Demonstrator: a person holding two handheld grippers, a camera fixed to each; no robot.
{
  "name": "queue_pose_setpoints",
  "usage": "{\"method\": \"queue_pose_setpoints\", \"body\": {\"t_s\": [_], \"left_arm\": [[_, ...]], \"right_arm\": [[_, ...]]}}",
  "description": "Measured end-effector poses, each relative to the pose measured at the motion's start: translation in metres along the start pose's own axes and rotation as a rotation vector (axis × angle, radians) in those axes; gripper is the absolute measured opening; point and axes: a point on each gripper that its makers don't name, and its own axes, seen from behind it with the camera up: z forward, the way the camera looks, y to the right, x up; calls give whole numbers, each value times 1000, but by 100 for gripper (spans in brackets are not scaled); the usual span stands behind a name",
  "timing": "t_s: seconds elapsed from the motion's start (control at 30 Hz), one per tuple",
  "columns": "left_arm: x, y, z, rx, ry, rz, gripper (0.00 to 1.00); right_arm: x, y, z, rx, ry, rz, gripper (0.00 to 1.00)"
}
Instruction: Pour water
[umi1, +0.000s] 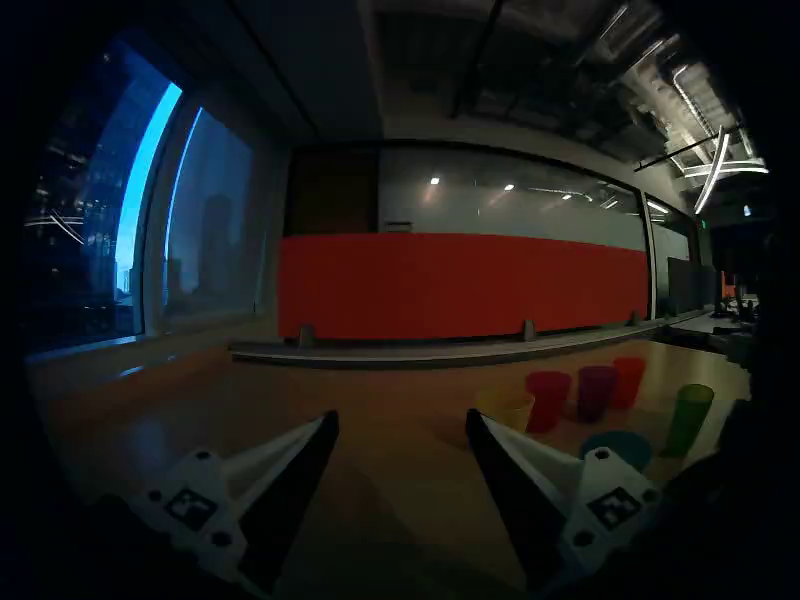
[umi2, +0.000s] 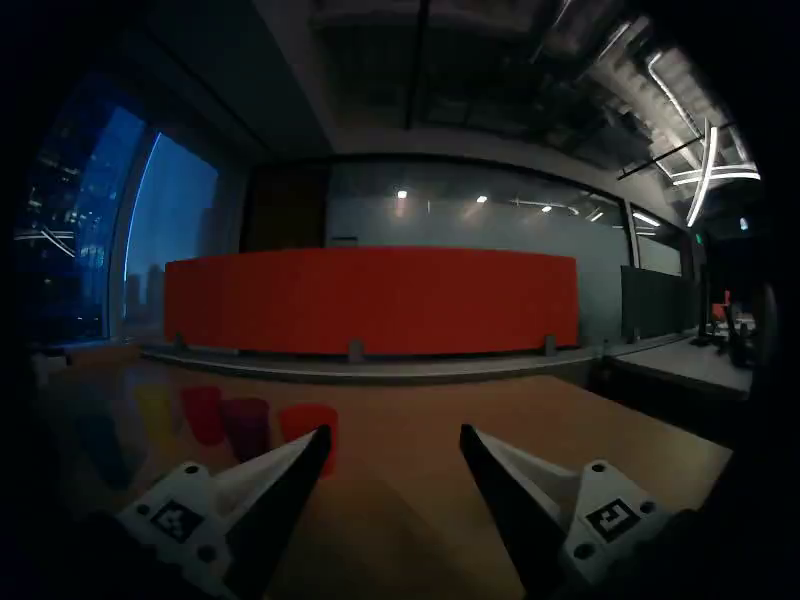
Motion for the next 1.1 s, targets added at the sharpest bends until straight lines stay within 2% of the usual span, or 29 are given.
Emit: {"method": "queue_pose_setpoints", "body": {"t_s": [1.1], "left_arm": [[0,0,1,0,0,0,94]], "right_arm": [[-1,3,-1,-4,-1,0,100]]}}
